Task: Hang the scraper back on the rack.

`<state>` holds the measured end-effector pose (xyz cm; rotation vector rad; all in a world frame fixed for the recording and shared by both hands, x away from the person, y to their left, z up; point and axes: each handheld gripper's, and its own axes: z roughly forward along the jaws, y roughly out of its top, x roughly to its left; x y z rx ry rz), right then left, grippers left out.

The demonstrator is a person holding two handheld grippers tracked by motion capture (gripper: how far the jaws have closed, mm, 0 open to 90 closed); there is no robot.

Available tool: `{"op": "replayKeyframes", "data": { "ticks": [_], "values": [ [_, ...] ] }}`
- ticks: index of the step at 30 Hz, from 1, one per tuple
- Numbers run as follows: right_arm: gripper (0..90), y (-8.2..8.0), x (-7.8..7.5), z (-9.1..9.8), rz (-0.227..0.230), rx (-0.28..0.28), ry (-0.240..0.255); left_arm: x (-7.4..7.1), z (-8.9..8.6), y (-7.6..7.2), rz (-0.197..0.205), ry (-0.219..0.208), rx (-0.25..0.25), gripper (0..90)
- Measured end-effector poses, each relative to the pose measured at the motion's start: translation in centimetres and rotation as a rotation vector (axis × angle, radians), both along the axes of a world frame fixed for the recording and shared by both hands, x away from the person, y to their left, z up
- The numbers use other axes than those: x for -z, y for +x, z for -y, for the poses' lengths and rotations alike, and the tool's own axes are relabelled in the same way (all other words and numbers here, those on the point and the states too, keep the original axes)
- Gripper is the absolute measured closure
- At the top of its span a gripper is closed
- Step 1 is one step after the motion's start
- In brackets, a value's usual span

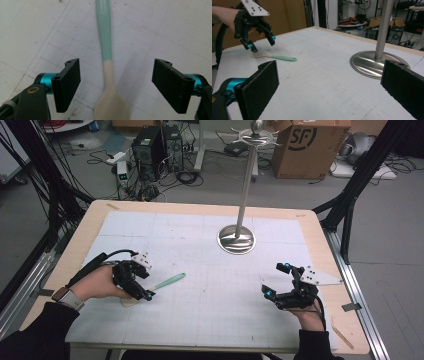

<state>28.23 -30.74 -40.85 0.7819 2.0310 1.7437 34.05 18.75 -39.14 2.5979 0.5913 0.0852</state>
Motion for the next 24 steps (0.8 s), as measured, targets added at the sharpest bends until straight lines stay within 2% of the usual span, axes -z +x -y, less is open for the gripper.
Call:
{"op": "replayKeyframes", "data": {
  "ticks": [1, 3, 5, 7, 11, 14, 21, 24],
  "values": [
    [0.7, 0.0, 0.0, 0.0, -0.004, 0.000, 0.003, 0.0, 0.1, 0.1, -0.008, -0.004, -0.003, 25.9],
    [0.7, -0.1, 0.0, 0.0, -0.002, 0.000, 0.002, 0.0, 0.3, 0.4, -0.017, 0.020, 0.004, 29.0],
    [0.7, -0.1, 0.0, 0.0, -0.003, 0.000, 0.002, 0.2, 0.5, 0.5, -0.035, 0.026, 0.001, 33.1],
    [0.7, -0.1, 0.0, 0.0, -0.003, -0.001, 0.003, 0.3, 0.5, 0.6, -0.049, 0.056, 0.008, 37.1],
    [0.7, 0.0, 0.0, 0.0, -0.007, -0.004, 0.001, 0.6, 0.5, 0.8, -0.061, 0.085, -0.004, 45.1],
    [0.7, 0.0, 0.0, -0.1, -0.007, -0.005, 0.001, 0.6, 0.5, 0.8, -0.071, 0.082, -0.013, 52.1],
    [0.7, 0.0, 0.0, -0.1, -0.002, -0.004, -0.002, 1.0, 0.9, 0.8, -0.082, 0.134, -0.013, 59.7],
    [0.7, 0.0, 0.0, -0.1, -0.004, -0.005, -0.001, 1.2, 1.1, 0.8, -0.091, 0.136, -0.013, 62.3]
  ]
}}
